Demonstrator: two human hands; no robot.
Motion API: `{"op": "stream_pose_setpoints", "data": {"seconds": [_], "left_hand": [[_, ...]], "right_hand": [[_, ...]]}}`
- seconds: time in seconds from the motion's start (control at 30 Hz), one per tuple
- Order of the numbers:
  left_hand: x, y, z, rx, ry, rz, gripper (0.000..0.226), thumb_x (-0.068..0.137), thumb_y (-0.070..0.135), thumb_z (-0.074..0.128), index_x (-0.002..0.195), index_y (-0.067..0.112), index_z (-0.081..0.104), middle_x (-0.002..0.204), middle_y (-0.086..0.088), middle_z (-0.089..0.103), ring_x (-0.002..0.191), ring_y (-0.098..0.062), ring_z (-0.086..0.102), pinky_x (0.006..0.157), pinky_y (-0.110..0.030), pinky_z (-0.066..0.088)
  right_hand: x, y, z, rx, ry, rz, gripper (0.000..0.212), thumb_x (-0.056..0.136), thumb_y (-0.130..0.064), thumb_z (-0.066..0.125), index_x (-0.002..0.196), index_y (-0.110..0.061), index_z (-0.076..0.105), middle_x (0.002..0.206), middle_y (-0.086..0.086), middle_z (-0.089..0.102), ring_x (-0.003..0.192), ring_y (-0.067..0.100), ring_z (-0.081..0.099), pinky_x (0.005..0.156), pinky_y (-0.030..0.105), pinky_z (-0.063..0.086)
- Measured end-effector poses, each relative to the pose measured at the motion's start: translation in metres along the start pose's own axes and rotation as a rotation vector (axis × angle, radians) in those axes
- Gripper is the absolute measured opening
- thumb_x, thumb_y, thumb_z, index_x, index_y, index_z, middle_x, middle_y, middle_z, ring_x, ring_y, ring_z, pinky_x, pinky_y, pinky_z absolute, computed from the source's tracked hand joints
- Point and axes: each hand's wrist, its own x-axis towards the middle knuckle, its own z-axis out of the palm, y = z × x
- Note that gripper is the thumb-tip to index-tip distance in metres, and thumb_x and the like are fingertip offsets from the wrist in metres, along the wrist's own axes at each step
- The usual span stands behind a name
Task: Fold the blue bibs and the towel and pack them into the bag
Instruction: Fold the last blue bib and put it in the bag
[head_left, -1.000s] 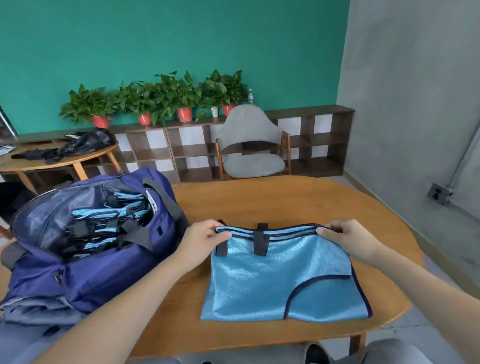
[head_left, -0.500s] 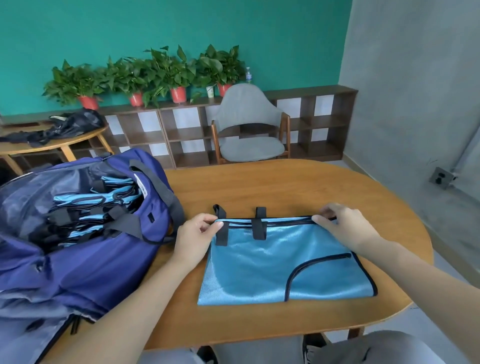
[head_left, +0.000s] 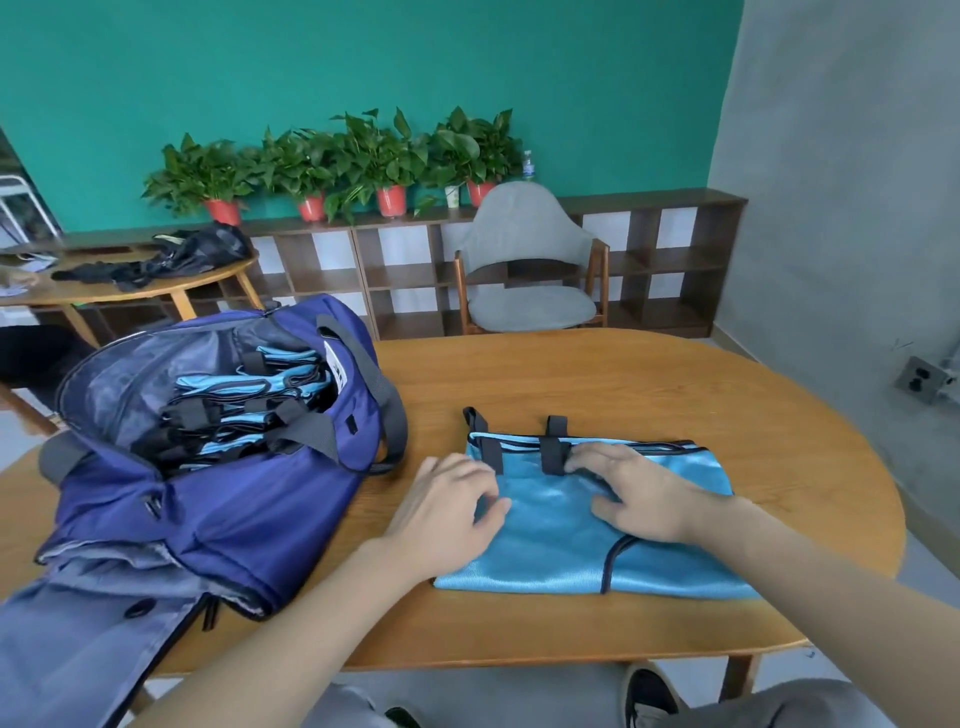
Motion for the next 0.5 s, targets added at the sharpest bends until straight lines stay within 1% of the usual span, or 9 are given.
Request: {"op": "stream_pose_setpoints", "data": {"seconds": [0.07,0.17,0.23,0.27,0.3,0.33,0.37,0.43,0.5], "left_hand": [[0.006,0.0,-0.001,-0.026,-0.004,-0.017,0.028,0.099,0.052,0.049,0.106,0.032,0.067,0.139,0.013,0.058,0.136,-0.005,0.042,0.111,-0.032,0.025],[0.018,0.001,-0.001,-0.035,-0.044,-0.019,0.042,0.101,0.048,0.05,0.138,0.029,0.057,0.157,0.005,0.042,0.146,-0.011,0.032,0.122,-0.037,0.017],[0.029,0.0,0.001,-0.018,-0.053,-0.019,0.044,0.102,0.038,0.055,0.144,0.026,0.051,0.161,0.001,0.035,0.148,-0.017,0.03,0.122,-0.039,0.021],[0.035,-0.002,0.003,-0.008,-0.032,-0.026,0.043,0.101,0.033,0.057,0.144,0.025,0.052,0.16,0.001,0.036,0.147,-0.02,0.031,0.119,-0.04,0.025],[0.042,-0.004,0.004,0.004,-0.004,-0.038,0.042,0.101,0.029,0.059,0.142,0.026,0.053,0.158,0.001,0.039,0.144,-0.02,0.035,0.116,-0.04,0.029],[0.049,-0.005,0.003,0.009,0.019,-0.055,0.041,0.1,0.029,0.06,0.141,0.027,0.054,0.154,0.003,0.044,0.141,-0.02,0.039,0.113,-0.04,0.032],[0.056,-0.007,0.001,0.002,0.031,-0.077,0.041,0.1,0.031,0.061,0.14,0.027,0.055,0.149,0.005,0.048,0.137,-0.018,0.043,0.111,-0.04,0.034],[0.065,-0.01,-0.002,-0.054,0.05,-0.137,0.043,0.098,0.038,0.064,0.138,0.026,0.056,0.135,0.005,0.057,0.122,-0.017,0.053,0.106,-0.039,0.041],[0.072,-0.013,-0.004,-0.145,0.092,-0.203,0.039,0.096,0.037,0.068,0.132,0.025,0.059,0.11,0.007,0.06,0.096,-0.015,0.059,0.09,-0.038,0.051]], "right_hand": [[0.008,-0.002,-0.005,-0.02,-0.062,0.031,0.069,0.094,-0.016,0.052,0.157,-0.03,0.029,0.158,-0.019,0.021,0.144,0.004,0.024,0.114,0.011,0.013],[0.019,-0.003,-0.009,0.015,-0.086,0.059,0.077,0.094,-0.017,0.052,0.16,-0.036,0.017,0.166,-0.016,0.011,0.148,0.004,0.023,0.106,0.009,0.018],[0.024,-0.001,-0.01,0.058,-0.08,0.089,0.081,0.093,-0.018,0.053,0.159,-0.042,0.013,0.164,-0.02,0.015,0.142,0.002,0.034,0.103,0.01,0.023],[0.026,0.0,-0.011,0.085,-0.069,0.103,0.085,0.092,-0.018,0.054,0.158,-0.046,0.008,0.161,-0.024,0.018,0.129,0.0,0.046,0.101,0.012,0.029],[0.028,0.0,-0.011,0.107,-0.059,0.119,0.089,0.091,-0.018,0.054,0.157,-0.048,0.002,0.158,-0.029,0.019,0.107,-0.001,0.056,0.096,0.015,0.035],[0.03,-0.001,-0.01,0.122,-0.048,0.136,0.092,0.09,-0.018,0.054,0.156,-0.047,-0.002,0.156,-0.033,0.019,0.085,-0.001,0.059,0.09,0.02,0.041],[0.031,-0.002,-0.008,0.13,-0.03,0.148,0.091,0.089,-0.018,0.055,0.154,-0.045,-0.003,0.156,-0.034,0.019,0.073,0.003,0.058,0.085,0.025,0.043],[0.034,-0.002,-0.005,0.126,0.011,0.151,0.079,0.087,-0.02,0.055,0.145,-0.041,0.006,0.16,-0.028,0.025,0.07,0.008,0.057,0.085,0.033,0.044],[0.034,-0.003,-0.006,0.111,0.024,0.169,0.066,0.086,-0.024,0.055,0.136,-0.041,0.016,0.151,-0.01,0.049,0.077,0.015,0.059,0.085,0.036,0.044]]}}
